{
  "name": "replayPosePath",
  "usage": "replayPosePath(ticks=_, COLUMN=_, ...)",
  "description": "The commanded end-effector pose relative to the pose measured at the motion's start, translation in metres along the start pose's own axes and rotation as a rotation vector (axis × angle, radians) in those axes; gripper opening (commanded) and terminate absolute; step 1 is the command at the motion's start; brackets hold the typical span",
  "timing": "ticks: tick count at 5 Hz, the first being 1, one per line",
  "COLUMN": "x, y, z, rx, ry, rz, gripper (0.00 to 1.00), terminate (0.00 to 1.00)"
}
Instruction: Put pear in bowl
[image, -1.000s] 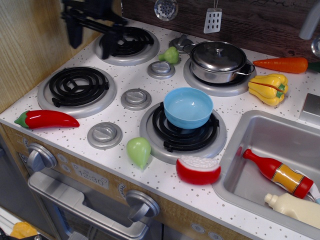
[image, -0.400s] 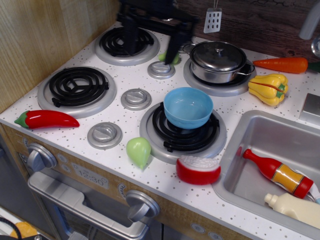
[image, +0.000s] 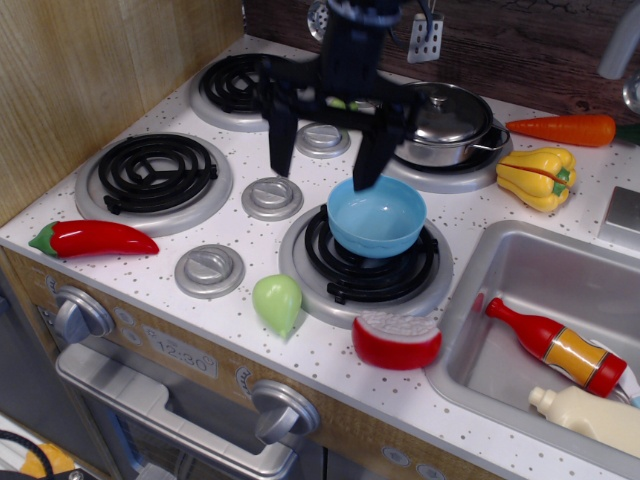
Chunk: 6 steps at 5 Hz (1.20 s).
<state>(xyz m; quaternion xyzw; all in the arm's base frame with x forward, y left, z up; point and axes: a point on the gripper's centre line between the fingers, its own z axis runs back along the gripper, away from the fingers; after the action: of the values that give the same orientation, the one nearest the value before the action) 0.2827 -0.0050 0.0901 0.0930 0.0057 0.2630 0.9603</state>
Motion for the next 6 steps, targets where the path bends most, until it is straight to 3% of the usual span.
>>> replayPosePath(ticks=1, x=-0.013, y=-0.007, z=-0.010, rx=-0.006, ry=-0.117, rz=0.087, gripper=1.00, terminate=0.00)
replayPosePath(ticks=3, x=-0.018, y=0.011, z=-0.036, rx=0.057, ry=-0.170, rz=0.145, gripper=1.00, terminate=0.00)
replayPosePath(ticks=4, x=-0.021, y=0.025, z=-0.040, rx=0.047, ry=-0.167, rz=0.148, gripper=1.00, terminate=0.00)
replayPosePath(ticks=6, x=-0.023, y=0.031, z=-0.067, rx=-0.030, ry=-0.195, rz=0.142, gripper=1.00, terminate=0.00)
